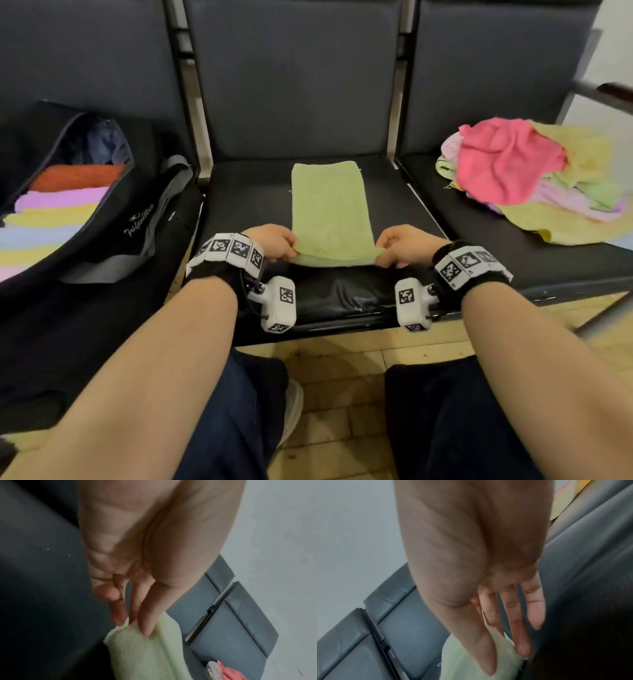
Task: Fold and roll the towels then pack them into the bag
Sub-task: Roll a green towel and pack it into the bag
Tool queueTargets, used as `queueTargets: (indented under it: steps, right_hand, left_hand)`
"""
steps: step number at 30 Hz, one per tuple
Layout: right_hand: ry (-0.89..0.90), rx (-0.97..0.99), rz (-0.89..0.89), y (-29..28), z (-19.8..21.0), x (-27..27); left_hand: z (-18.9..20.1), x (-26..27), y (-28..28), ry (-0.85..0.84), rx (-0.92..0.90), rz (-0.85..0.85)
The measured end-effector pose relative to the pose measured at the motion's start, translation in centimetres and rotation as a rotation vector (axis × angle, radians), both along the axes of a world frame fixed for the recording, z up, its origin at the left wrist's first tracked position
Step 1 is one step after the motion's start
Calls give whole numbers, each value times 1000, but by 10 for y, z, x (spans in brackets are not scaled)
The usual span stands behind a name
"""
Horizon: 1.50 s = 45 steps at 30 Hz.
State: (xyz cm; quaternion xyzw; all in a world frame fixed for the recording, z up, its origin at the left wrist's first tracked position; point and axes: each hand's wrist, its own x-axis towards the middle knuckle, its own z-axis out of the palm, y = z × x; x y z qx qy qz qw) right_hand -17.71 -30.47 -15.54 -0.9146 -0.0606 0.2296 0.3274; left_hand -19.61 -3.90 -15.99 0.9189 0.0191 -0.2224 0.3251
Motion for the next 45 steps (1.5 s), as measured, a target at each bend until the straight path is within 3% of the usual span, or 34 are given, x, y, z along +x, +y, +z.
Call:
queueTargets:
  steps: [2,5,10,16,23,31,36,40,45]
  right_hand:
    - [26,-26,60,-1,4,0]
    - [51,-31,110,-2,2,1]
    - [38,81,59,-5,-8,3]
    - [35,97,29,-7,-11,2]
    - [-38,154,-106,-1,-13,1]
    - [-134,-20,-66,6,-20,-5]
    - [-200,-173,-21,13,-27,-4]
    - [-402,-189,83,18,-28,-4]
    - [-343,-262,192,22,-17,-6]
  left_hand:
    - [7,1,3,-4,119,-76]
    - [13,1,1,23,155,-96]
    - [6,1,2,76,80,3]
    - [5,-2,2,157,-22,0]
    - [-2,2,0,145,-39,90]
    - [-4,1,-18,217,-10,123]
    - [-5,0,-22,65,221,16]
    - [-6,-1,-19,-114,162,6]
    - [-3,-1,-21,-107,157,-61]
